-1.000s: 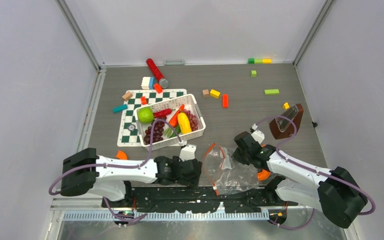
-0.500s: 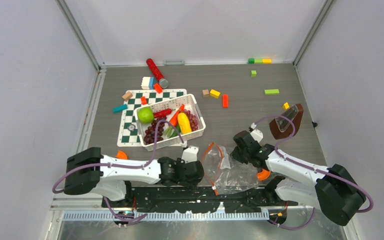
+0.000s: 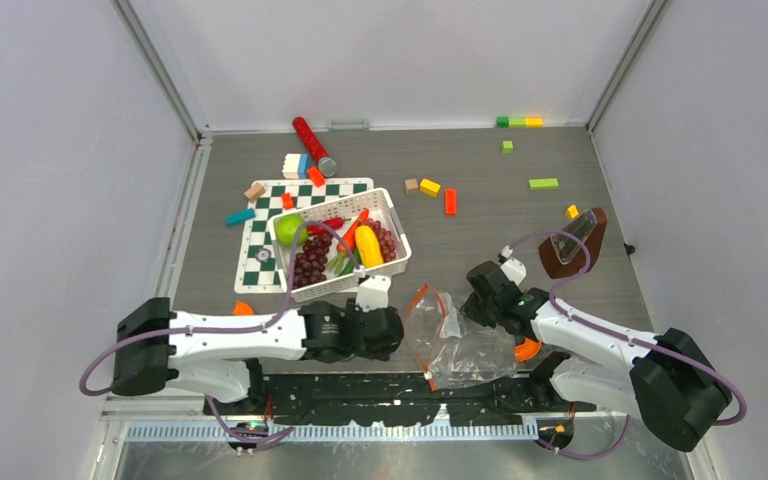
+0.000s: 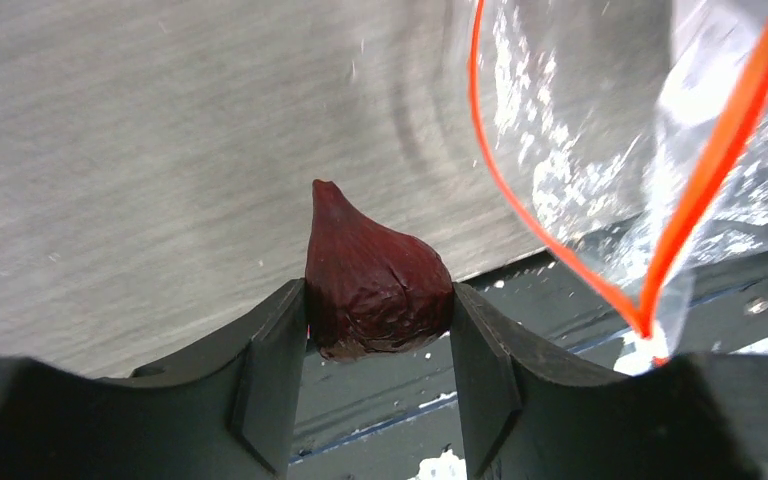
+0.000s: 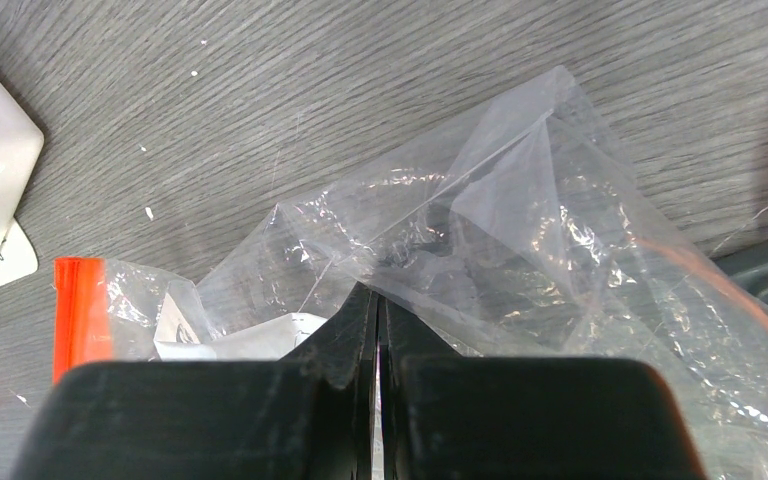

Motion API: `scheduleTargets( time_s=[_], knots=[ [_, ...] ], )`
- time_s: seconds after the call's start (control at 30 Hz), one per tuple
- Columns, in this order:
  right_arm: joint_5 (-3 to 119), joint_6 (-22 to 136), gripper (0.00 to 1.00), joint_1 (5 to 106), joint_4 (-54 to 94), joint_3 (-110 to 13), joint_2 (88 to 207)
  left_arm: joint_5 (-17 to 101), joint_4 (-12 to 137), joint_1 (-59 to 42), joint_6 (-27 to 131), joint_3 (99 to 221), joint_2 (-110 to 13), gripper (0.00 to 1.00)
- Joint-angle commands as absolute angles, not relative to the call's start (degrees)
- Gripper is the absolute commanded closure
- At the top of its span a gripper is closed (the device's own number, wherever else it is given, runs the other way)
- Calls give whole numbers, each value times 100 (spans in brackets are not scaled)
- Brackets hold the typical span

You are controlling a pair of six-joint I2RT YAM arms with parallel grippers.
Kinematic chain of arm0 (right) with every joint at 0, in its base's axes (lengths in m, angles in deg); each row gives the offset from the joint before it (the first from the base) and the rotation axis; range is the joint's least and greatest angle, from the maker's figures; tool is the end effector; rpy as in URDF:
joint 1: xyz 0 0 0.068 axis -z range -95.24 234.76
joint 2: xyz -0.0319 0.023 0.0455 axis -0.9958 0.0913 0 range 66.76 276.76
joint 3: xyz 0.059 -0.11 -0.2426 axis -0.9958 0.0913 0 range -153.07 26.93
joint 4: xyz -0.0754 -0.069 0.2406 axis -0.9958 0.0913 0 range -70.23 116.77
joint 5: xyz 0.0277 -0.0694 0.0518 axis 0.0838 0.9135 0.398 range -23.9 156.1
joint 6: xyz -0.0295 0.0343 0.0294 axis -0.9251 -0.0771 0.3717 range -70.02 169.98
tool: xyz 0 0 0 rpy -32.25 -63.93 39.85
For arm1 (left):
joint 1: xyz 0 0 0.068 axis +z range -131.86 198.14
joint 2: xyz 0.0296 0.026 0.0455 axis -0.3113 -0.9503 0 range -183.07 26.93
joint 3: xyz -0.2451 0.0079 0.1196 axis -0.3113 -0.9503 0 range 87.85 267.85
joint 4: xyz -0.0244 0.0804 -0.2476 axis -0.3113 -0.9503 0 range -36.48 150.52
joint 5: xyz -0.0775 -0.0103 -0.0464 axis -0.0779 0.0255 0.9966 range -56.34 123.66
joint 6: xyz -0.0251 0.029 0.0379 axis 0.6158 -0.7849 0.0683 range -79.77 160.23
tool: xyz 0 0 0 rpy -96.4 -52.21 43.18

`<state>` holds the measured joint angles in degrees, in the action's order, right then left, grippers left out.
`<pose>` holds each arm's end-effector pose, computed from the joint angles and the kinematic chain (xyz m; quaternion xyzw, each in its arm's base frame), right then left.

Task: Open the zip-top bag and remove the fake food
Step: Pick up the fake fruit from the center of the board, then place the fake fruit in the bin.

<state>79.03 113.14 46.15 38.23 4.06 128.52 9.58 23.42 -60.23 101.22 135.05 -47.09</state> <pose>0.1472 0.1072 0.1474 0.2336 0.9251 0.1485 0.2601 0.0626 -0.2321 0.2146 0.0974 0.9490 -0.1364 0.2672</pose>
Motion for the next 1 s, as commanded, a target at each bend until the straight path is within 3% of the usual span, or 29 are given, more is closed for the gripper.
scheduleTargets(
  time_s=[0.0,0.3,0.53,0.97],
  knots=[
    [7919,11280,100,4609,4011,493,12874,619,1977,-5584,9592,14012,-4243,54],
    [7780,11250,100,4613,3964,467,12849,953,1756,-3430,7889,14892,-3821,54],
    [7712,11227,100,4617,3954,474,12837,1728,2221,-1782,6953,15383,-4290,53],
    [7683,11186,100,4609,4092,532,12624,2346,3038,-859,6474,15579,-5750,53]
  ],
)
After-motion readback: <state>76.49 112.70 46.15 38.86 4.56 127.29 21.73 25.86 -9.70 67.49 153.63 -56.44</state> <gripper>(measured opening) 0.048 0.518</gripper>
